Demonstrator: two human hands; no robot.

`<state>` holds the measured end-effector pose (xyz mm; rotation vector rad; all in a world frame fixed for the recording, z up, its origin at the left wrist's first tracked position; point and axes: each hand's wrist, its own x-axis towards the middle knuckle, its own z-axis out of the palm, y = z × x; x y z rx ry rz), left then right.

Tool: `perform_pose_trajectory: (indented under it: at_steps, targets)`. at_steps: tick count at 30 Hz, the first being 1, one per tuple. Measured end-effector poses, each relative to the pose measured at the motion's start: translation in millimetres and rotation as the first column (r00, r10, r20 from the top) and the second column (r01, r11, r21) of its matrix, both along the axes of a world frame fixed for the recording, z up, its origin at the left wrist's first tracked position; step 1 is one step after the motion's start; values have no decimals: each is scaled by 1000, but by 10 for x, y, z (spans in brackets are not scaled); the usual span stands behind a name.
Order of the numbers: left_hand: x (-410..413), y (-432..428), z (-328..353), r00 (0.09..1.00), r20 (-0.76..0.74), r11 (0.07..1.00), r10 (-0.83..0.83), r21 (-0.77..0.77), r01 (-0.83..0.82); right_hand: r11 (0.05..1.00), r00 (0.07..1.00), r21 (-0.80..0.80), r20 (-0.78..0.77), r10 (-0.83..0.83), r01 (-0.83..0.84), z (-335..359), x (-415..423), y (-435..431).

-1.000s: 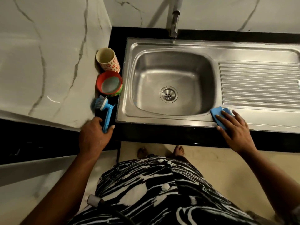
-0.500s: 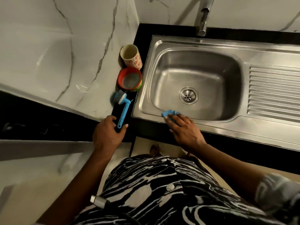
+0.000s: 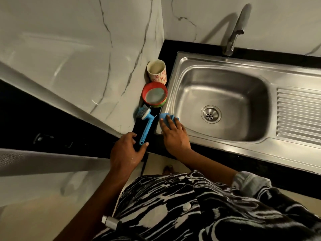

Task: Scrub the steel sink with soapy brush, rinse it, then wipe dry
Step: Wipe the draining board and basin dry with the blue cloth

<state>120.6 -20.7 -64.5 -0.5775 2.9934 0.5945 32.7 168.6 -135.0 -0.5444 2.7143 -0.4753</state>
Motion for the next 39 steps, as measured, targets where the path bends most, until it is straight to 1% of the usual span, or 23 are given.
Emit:
perform_pose_trajectory:
  at_steps: [3, 5, 7, 8, 9, 12, 16, 19, 22, 25, 28, 30, 31, 32, 33, 34, 35, 37, 38, 39]
  targets:
    - [-17, -17, -16, 998, -16, 998, -61, 29, 61, 994, 997, -97, 51, -51, 55, 36, -248, 49]
    - [-32, -23, -4, 992, -61, 993, -113, 37, 116, 992, 999, -127, 41, 20, -14, 34, -288, 185]
    - [-43, -35, -13, 983, -92, 986, -157, 46, 162, 983, 985, -71, -56, 165, -168, -27, -140, 324]
    - [-44, -39, -27, 979, -96, 982, -178, 48, 183, 975, 972, -16, -82, 221, -223, -32, -22, 356]
    - [-61, -37, -43, 976, -93, 978, -199, 47, 204, 971, 967, 27, -82, 240, -239, -59, 68, 361]
    - [-107, 8, -113, 961, -62, 963, -270, 2, 271, 987, 985, 53, -65, 157, -154, -57, 112, 200]
    - [-212, 108, -163, 943, -13, 935, -333, -130, 329, 999, 1000, 35, 13, -10, 10, -9, -41, -119]
    - [-429, 191, -89, 935, -29, 919, -354, -198, 341, 996, 996, 23, 25, -87, 86, -17, -160, -218]
    - [-794, 287, 78, 913, -51, 896, -406, -220, 386, 995, 993, 9, 51, -102, 102, -47, -242, -226]
    - [-1290, 395, 247, 898, 48, 863, -437, -260, 434, 996, 993, -28, 80, -84, 86, -29, -291, -189]
    - [-1696, 470, 369, 898, 104, 841, -427, -318, 437, 995, 993, -57, 84, -77, 82, -50, -333, -160]
    - [-1861, 513, 423, 904, 143, 835, -402, -349, 426, 988, 996, -126, 33, -84, 87, -82, -381, -134]
    - [-1903, 524, 432, 910, 165, 836, -380, -360, 415, 972, 994, -205, 5, -113, 111, -88, -415, -117]
    - [-1950, 536, 429, 916, 183, 840, -358, -365, 401, 931, 985, -324, 16, -174, 170, -98, -487, -75]
    - [-1972, 538, 410, 921, 201, 847, -335, -364, 387, 849, 959, -448, 98, -265, 280, -67, -559, -9]
    - [-2002, 539, 394, 925, 212, 852, -316, -365, 375, 731, 911, -543, 223, -348, 413, -31, -675, 85]
    - [-2010, 534, 374, 927, 216, 856, -305, -364, 367, 610, 845, -584, 362, -395, 535, 34, -786, 200]
    - [-2012, 522, 323, 929, 228, 868, -292, -344, 357, 399, 695, -570, 621, -363, 718, 189, -1024, 449]
    - [-2000, 521, 294, 932, 225, 872, -286, -342, 350, 307, 630, -551, 700, -336, 776, 247, -1161, 559]
    - [-1997, 527, 265, 935, 221, 873, -279, -347, 342, 243, 595, -543, 727, -342, 804, 277, -1335, 664]
